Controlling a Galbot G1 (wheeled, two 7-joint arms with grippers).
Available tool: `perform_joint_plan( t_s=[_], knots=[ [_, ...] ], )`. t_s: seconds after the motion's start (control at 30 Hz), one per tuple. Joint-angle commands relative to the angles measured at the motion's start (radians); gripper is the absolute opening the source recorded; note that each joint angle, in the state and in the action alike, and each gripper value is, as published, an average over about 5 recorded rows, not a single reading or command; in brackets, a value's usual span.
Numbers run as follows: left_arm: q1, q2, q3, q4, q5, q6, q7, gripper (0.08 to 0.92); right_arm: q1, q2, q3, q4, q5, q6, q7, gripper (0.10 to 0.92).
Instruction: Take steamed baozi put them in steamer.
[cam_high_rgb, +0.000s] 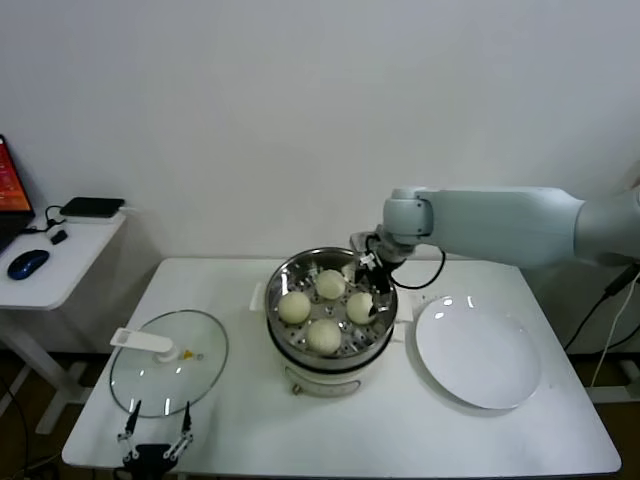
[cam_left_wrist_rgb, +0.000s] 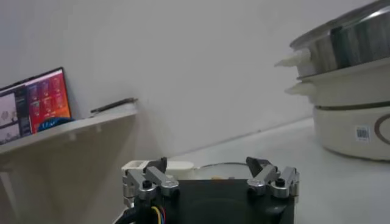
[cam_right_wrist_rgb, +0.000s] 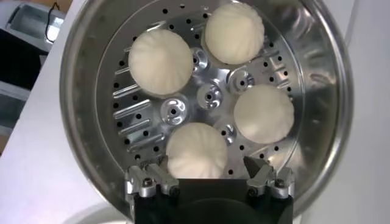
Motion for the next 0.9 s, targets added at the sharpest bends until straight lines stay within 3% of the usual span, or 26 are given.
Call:
perform_joint_plan(
  t_s=[0.03,0.23,0.5,0.7,0.8,0.9],
  knots=[
    [0.009,-0.011,-0.001,-0.005,0.000,0.000,-0.001,0.823,0.156,-0.073,-0.050,0.038,0.179,0.025,-0.057,0.821],
    [0.014,-0.011,0.000,-0.015,0.000,0.005,-0.002,0.823,0.228,-0.252,-0.009,0.123,0.218,0.041,0.012,0.823],
    [0.003,-0.025,0.014,-0.015,0.014,0.014,-0.006,0.823,-0.043,-0.567,0.325,0.239,0.189,0.116,0.389,0.823],
    [0.009,-0.033,0.015,-0.023,0.023,0.014,-0.007,0.823,-0.528,-0.778,0.729,0.378,0.124,0.173,0.567,0.823],
    [0.016,-0.036,0.012,-0.020,0.023,0.012,-0.010,0.823,-1.037,-0.831,1.199,0.448,0.054,0.219,0.640,0.823],
    [0.020,-0.039,0.012,-0.010,0.026,0.006,-0.014,0.823,-1.590,-0.763,1.743,0.502,-0.007,0.262,0.706,0.823]
  ],
)
